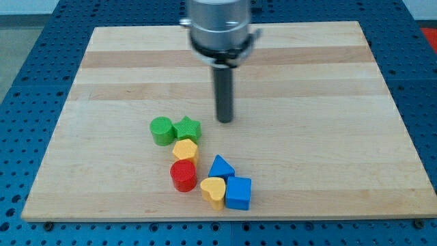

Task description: Move your arm to the left of the red circle

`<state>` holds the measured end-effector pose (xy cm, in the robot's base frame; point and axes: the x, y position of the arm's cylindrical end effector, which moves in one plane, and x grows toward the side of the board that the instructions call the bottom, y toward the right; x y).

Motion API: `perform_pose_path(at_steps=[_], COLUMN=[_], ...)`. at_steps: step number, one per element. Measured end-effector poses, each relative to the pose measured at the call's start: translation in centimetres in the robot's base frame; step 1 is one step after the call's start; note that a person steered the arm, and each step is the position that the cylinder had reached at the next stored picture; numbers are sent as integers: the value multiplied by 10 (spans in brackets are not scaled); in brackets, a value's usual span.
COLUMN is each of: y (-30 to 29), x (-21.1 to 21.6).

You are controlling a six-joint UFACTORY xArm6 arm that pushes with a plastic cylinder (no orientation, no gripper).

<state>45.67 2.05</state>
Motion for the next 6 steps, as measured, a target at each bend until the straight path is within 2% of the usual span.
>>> perform_pose_path(at_steps=[1,2,3,4,5,6], y=[54,69,46,-44,-168,-246], x=[27,32,-40,-94,-88,-42])
